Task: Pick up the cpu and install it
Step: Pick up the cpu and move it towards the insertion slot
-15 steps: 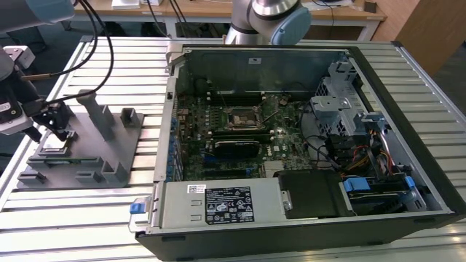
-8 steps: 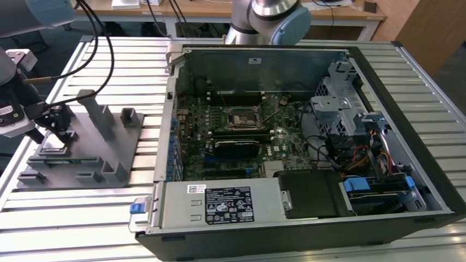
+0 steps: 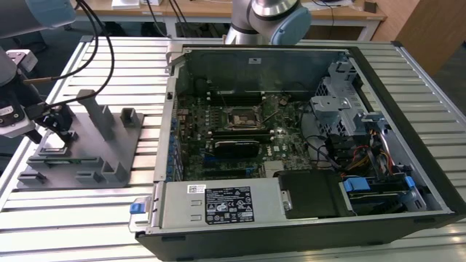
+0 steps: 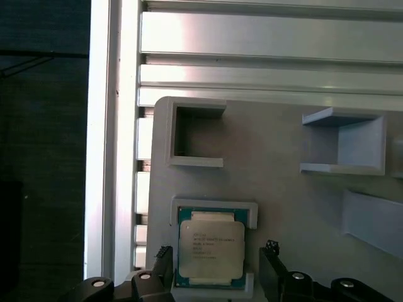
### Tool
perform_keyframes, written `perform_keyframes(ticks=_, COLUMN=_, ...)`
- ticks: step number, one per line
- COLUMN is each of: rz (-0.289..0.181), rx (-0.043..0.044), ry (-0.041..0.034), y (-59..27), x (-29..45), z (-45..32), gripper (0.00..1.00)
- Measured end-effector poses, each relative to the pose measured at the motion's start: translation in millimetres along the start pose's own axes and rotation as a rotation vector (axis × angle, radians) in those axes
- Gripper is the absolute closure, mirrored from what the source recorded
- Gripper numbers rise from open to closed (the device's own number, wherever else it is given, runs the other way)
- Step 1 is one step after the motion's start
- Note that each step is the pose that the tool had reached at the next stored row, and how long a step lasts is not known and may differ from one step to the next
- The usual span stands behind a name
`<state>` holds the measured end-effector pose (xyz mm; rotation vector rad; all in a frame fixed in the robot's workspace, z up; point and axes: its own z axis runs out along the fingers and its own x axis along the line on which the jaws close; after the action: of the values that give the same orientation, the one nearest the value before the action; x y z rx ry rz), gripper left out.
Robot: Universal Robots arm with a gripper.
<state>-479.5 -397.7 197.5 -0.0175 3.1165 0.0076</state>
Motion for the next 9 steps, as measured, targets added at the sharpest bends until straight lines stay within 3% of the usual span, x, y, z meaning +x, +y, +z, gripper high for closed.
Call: perform_keyframes(ticks=9, rz=0.005, rx=0.0002, ry=0.0001, y=0.2, x=0.5, z=6.6, gripper=0.35)
